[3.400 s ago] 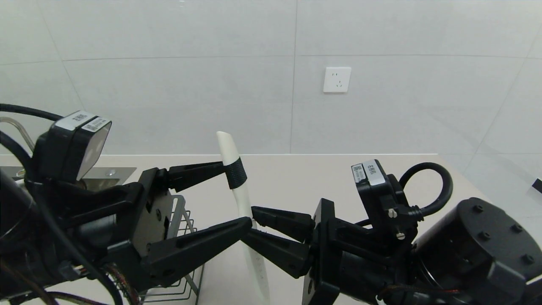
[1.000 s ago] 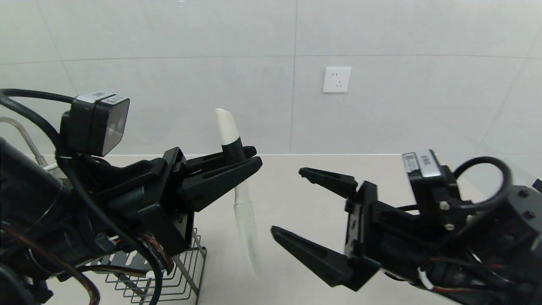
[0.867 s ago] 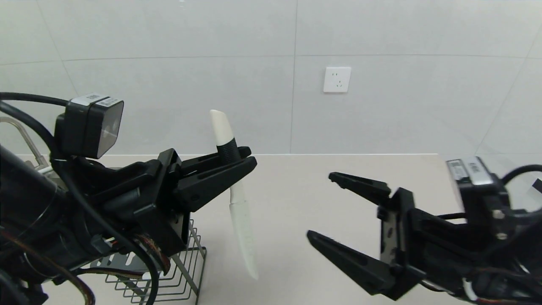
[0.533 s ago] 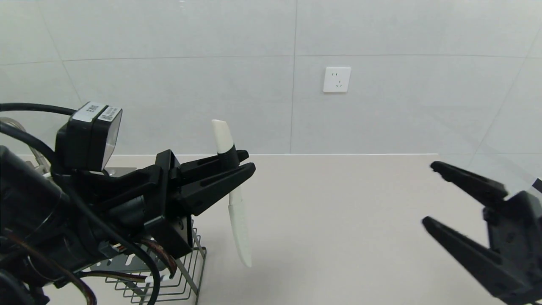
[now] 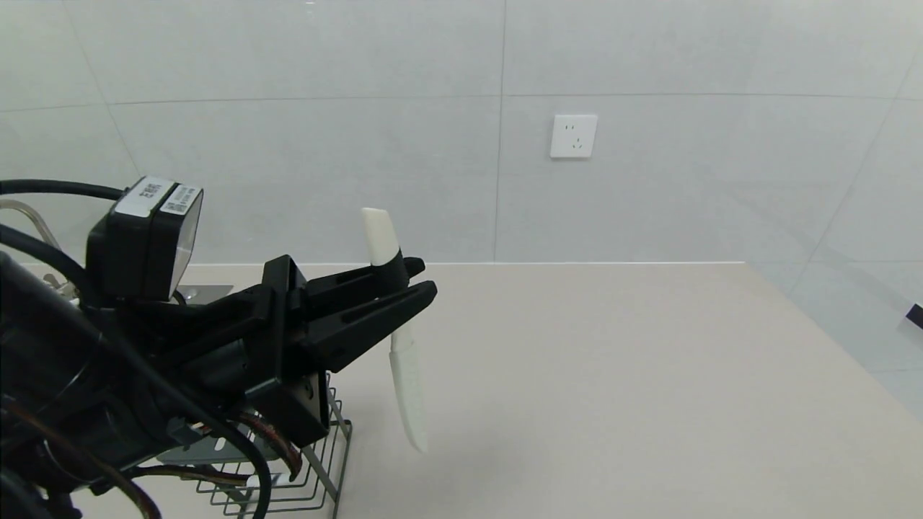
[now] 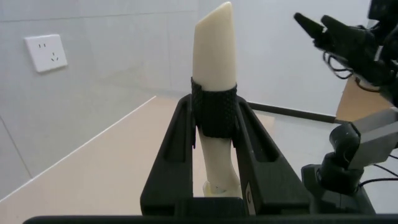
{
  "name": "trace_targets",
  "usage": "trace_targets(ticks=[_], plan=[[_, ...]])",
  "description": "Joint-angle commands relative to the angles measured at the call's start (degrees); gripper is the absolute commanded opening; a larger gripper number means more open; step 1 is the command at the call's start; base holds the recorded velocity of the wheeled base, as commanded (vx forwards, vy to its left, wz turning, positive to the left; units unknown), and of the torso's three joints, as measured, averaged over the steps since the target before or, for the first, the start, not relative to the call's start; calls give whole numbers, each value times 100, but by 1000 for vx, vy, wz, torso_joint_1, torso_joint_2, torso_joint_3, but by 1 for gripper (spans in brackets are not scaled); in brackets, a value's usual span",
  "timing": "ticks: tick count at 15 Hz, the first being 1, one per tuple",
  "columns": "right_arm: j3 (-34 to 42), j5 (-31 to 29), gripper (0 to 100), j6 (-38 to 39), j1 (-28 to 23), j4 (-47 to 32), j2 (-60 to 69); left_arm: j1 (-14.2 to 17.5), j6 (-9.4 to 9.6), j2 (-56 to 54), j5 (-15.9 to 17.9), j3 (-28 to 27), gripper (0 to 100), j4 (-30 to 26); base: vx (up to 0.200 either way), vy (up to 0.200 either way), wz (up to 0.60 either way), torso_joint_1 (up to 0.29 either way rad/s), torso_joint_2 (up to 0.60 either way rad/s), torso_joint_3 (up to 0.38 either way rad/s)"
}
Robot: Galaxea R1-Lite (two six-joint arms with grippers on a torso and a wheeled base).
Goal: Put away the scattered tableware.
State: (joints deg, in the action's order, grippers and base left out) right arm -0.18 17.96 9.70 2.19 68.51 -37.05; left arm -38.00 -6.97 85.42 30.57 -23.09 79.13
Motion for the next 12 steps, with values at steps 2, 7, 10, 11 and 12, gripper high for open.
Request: trace_targets(ticks=[2, 7, 10, 11, 12], plan=[[-87, 507, 100, 427, -88, -2492, 2843, 29, 12, -43, 1, 6, 0, 6, 0, 0, 0, 0, 0, 0], [18, 76, 100, 251, -246, -5005, 3705, 47, 38, -131, -219, 24, 0, 173, 0, 0, 0, 0, 0, 0], [-78, -627, 100, -241, -228, -6772, 3643, 56, 38, -245, -386, 85, 0, 164, 0, 0, 0, 0, 0, 0], [-122, -829, 100, -496, -237, -6798, 3643, 64, 38, -368, -429, 182, 0, 164, 0, 0, 0, 0, 0, 0], [-122, -864, 100, -522, -237, -6798, 3643, 64, 38, -377, -438, 182, 0, 164, 0, 0, 0, 0, 0, 0]])
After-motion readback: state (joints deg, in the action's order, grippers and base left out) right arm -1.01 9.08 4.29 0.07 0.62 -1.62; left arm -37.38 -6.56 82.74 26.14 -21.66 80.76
